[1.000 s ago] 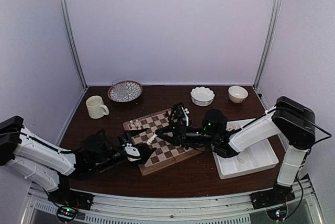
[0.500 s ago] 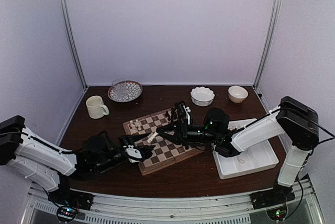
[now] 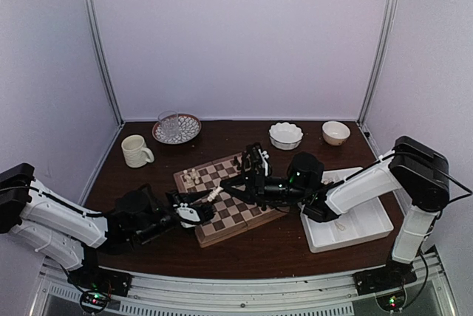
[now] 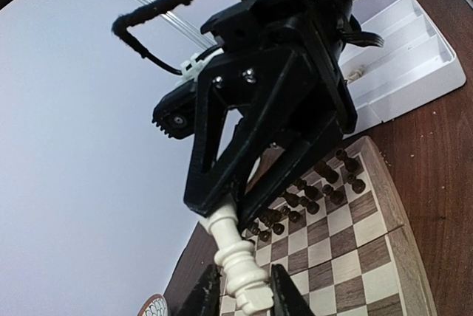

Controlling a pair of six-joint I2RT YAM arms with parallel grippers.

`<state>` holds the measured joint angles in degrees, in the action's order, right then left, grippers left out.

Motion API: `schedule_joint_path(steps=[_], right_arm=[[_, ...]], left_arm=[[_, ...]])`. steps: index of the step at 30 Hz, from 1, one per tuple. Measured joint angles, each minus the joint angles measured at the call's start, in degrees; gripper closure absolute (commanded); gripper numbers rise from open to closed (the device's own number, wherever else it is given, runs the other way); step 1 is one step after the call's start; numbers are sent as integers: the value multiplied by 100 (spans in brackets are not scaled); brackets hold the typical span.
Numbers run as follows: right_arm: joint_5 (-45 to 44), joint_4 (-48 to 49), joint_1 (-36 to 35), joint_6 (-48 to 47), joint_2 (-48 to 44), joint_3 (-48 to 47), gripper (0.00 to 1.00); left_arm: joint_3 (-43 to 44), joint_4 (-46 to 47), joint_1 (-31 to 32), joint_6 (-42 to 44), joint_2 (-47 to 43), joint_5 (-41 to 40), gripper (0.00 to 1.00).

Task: Set up the chess pieces on the board
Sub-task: Pass from the right arm to the left

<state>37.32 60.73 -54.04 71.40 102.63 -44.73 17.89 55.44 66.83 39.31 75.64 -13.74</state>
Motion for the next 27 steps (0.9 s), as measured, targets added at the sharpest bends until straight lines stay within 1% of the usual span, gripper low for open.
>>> schedule_joint_path(steps=[4, 6, 7, 10, 14, 16, 18, 20, 21, 22, 25, 27], right_arm=[[2, 44, 0, 17, 42, 0, 100], [2, 44, -2, 44, 76, 0, 100], [0, 46, -4, 59, 92, 0, 100], [0, 74, -13, 98, 105, 0, 100], [-7, 184, -17, 131, 131, 0, 99], [-9, 214, -17, 142, 131, 0, 97], [-11, 236, -17, 151, 131, -2, 92], [-50, 254, 2, 175, 133, 0, 83], [-52, 254, 2, 186, 133, 0, 80], [-55, 256, -2, 186, 133, 0, 76], [-50, 247, 2, 90, 131, 0, 58], [-52, 232, 48, 46, 122, 33, 48]], left_arm=[[0, -9, 0, -20, -28, -52, 60], [0, 0, 0, -37, -57, -68, 58], [0, 0, 0, -50, -66, -74, 58], [0, 0, 0, -61, -70, -85, 67], [0, -7, 0, -72, -70, -85, 74], [0, -9, 4, -70, -70, -83, 81], [0, -11, 4, -70, -70, -87, 90], [0, -2, 7, -79, -74, -127, 98], [0, -2, 4, -83, -74, -142, 100], [0, -11, 13, -81, -79, -151, 100], [22, -70, 15, -105, -94, -181, 100], [46, -203, 15, -136, -142, -195, 100]])
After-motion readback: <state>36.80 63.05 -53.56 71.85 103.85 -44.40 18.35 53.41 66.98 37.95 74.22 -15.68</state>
